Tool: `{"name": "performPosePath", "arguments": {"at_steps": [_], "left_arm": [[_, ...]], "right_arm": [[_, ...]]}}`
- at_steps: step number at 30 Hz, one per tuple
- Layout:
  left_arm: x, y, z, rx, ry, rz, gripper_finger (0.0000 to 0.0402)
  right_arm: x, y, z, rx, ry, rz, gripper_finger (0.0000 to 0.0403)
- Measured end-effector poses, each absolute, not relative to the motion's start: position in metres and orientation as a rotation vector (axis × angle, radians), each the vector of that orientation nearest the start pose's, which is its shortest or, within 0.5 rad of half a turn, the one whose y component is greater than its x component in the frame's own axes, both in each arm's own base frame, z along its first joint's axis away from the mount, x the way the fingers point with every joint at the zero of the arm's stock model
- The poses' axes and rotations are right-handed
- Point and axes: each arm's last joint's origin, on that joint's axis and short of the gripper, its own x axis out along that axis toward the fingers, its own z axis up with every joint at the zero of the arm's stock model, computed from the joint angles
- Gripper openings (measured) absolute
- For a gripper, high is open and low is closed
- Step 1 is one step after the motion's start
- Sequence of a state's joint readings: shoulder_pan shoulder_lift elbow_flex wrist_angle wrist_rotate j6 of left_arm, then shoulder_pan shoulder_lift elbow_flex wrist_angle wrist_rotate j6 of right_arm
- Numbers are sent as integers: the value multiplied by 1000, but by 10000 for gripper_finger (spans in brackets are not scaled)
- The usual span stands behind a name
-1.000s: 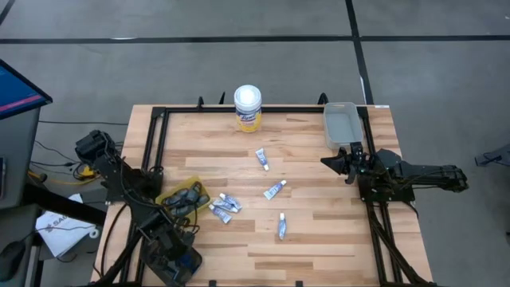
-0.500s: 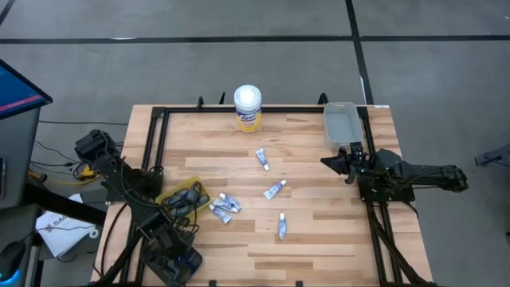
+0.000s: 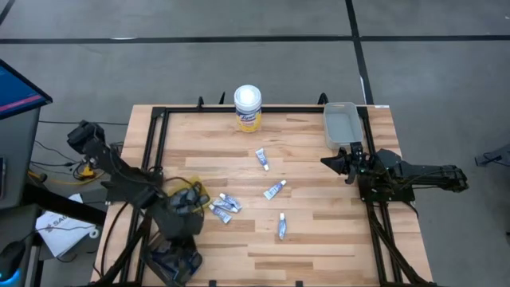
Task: Pick & Place Travel size toiletries
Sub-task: Put the white toothpaste into the gray bin
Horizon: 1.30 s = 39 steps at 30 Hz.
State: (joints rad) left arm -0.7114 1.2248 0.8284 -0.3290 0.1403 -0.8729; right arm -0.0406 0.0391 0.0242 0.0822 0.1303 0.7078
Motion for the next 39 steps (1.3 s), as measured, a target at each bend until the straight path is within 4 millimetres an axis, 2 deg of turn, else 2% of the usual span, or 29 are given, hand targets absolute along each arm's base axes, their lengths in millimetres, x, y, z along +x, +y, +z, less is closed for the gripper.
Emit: {"name": "performPosePath", "arguments": {"at_steps": [7,12,15,25,29,32,36,39], "left_arm": [[194,-132,280,-631,682,-209,87],[185,-107,304,-681,497,-107,39],[172,-94,320,-655,391,-102,7],[111,-57,361,-486,87,-140,1],[89,-44,368,-415,14,-165,1],[77,-36,366,-358,21,-144,1],[75,-32,356,-248,89,-64,1],[82,-35,353,-146,114,-1,1]], "right_arm": [[98,-8,177,709,-125,-140,0],[98,-8,177,709,-125,-140,0],[98,-8,177,709,-125,-140,0],[98,-8,177,709,-126,-140,0],[98,-8,178,709,-137,-139,0],[98,-8,180,710,-157,-132,0],[98,-8,180,710,-162,-130,0],[98,-8,181,711,-166,-128,0]]}}
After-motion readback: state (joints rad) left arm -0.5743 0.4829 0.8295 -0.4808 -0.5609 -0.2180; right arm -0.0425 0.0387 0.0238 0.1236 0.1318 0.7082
